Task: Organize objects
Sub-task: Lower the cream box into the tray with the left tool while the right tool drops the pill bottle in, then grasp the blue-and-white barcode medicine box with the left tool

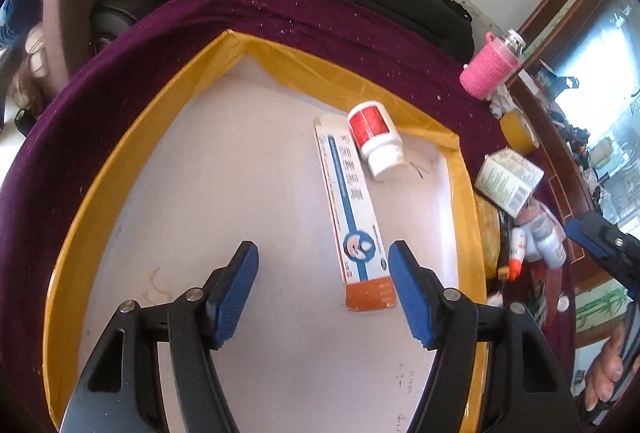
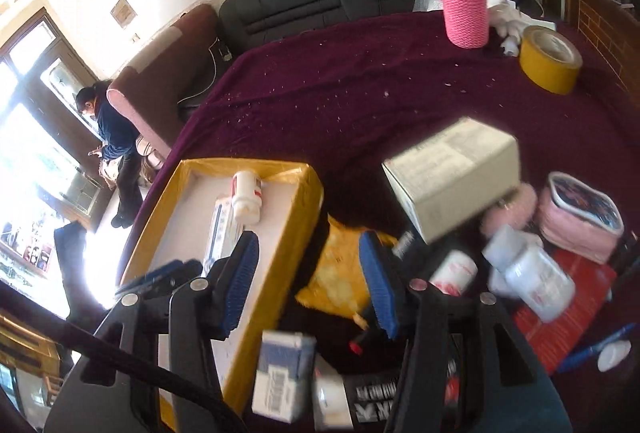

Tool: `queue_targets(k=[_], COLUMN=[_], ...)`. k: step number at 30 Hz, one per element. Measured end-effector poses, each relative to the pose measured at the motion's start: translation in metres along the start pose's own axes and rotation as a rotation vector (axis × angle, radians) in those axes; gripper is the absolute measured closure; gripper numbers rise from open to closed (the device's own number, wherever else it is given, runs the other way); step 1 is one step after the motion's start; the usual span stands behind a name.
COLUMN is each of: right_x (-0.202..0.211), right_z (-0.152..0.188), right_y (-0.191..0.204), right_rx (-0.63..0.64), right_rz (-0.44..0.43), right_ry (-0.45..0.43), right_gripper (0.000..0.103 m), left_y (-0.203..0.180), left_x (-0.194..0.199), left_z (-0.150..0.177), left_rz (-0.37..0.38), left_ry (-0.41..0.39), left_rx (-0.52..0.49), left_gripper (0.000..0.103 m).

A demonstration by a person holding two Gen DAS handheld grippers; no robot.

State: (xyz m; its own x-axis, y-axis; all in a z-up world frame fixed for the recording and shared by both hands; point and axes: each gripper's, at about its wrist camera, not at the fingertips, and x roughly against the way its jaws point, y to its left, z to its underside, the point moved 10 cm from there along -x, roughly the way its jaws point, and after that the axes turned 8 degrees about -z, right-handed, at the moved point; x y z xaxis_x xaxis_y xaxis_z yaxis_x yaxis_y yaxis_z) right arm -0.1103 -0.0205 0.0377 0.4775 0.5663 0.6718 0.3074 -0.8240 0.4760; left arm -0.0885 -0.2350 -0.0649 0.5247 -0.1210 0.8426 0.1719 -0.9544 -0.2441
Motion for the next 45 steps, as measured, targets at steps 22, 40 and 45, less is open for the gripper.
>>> queue_targets(k=[22, 40, 45], right_x=[0.173, 0.145, 0.142], right_z=[0.046, 0.074, 0.075], right_y=[-0.119, -0.153, -0.153], right_rx=[0.011, 0.018, 0.017], right_rz=[0.441, 0.427, 0.425], right_ry=[-0.482, -0.451, -0.439], right_gripper=[0.018, 0.019, 0.019], left_y=[-0.141, -0.154, -0.153], left_x=[0.082, 0.034, 0.019], left_z=[0.084, 0.091, 0.08], left_rz=[0.052, -0.081, -0.142], left_ry=[-0.12, -0.059, -0.061], left_rx=[-0.249, -0.296, -0.262], left_gripper=[0.035, 0.067, 0.066])
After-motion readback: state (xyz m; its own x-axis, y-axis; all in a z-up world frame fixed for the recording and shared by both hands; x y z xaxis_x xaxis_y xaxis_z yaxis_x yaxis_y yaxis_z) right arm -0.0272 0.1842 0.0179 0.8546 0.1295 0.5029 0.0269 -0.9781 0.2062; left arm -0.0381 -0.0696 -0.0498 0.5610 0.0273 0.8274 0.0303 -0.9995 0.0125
